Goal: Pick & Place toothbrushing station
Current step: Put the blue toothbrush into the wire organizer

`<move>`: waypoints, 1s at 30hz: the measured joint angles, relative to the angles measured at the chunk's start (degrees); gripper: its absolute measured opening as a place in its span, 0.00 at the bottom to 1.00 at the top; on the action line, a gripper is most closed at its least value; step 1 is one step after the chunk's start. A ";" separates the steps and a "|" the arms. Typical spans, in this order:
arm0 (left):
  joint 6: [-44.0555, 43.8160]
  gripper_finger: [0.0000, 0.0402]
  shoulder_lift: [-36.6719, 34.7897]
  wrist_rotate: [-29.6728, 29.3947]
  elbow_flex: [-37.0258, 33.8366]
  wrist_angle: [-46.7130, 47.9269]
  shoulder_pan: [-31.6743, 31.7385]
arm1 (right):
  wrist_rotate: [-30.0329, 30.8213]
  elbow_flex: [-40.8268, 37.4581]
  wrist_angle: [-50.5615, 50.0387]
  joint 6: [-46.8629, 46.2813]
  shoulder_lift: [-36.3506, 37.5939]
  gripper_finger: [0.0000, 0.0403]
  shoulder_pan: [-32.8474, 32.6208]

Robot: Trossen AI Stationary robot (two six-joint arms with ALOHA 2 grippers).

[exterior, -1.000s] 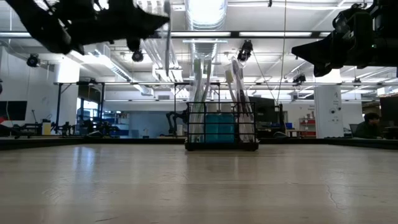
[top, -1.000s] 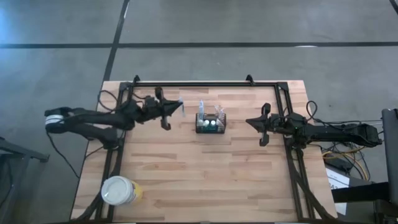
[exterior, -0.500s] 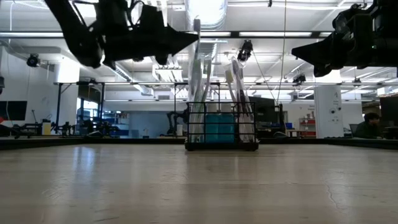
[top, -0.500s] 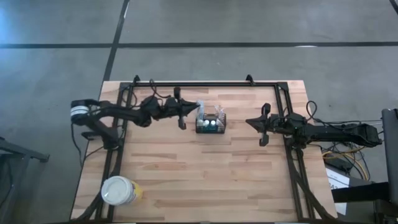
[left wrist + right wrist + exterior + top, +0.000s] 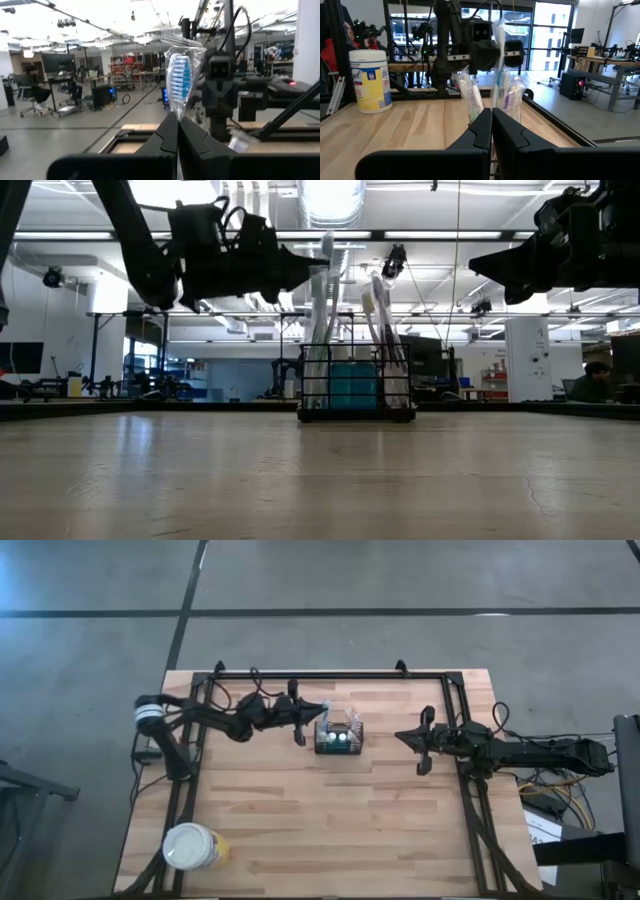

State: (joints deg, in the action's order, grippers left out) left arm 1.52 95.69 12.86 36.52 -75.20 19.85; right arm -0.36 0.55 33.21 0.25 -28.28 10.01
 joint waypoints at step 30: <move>3.41 0.00 8.56 2.99 -1.50 -0.86 0.42 | 0.00 0.01 -0.02 -0.07 0.01 0.02 -0.01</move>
State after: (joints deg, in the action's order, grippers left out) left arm 4.93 104.25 15.86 35.02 -76.06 20.27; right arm -0.36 0.56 33.19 0.19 -28.27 10.00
